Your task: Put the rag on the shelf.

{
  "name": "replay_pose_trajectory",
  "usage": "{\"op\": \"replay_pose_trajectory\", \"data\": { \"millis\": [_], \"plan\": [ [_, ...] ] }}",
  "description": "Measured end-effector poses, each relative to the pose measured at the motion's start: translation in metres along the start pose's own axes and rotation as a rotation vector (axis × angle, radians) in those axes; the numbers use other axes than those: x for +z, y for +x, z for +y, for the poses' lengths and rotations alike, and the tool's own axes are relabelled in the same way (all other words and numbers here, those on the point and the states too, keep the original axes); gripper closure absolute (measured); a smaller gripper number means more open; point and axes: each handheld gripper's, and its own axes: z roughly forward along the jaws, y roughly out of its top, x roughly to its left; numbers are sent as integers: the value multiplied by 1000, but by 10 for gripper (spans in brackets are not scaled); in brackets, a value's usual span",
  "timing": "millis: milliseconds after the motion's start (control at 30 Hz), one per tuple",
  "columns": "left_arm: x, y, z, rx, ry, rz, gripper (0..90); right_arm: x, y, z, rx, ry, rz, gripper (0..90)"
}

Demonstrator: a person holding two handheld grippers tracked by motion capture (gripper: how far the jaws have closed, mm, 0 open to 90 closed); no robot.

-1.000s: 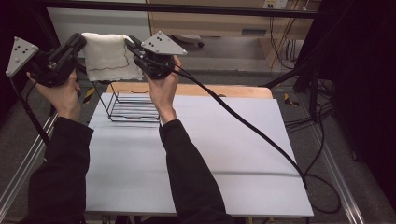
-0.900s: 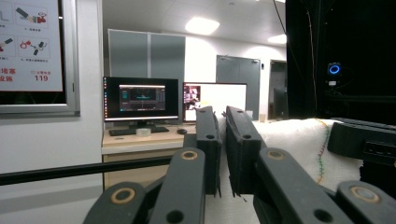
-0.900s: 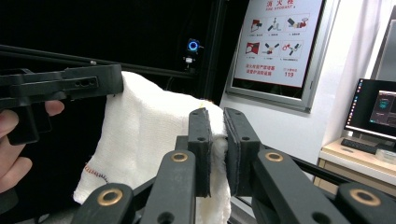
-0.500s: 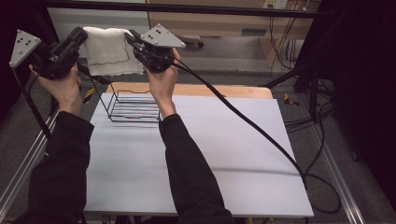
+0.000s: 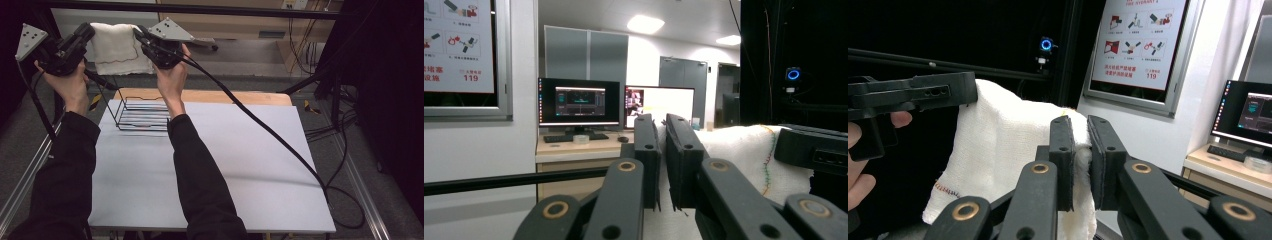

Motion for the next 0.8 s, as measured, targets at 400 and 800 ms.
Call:
{"op": "replay_pose_trajectory", "data": {
  "millis": [400, 800],
  "plan": [
    [17, 12, -15, -24, 35, 17, 841, 15, -9, -13, 1, 44, -9, 820],
    [20, 15, -24, -7, 94, 22, 841, 18, -8, -25, 10, 75, -8, 819]
  ]
}}
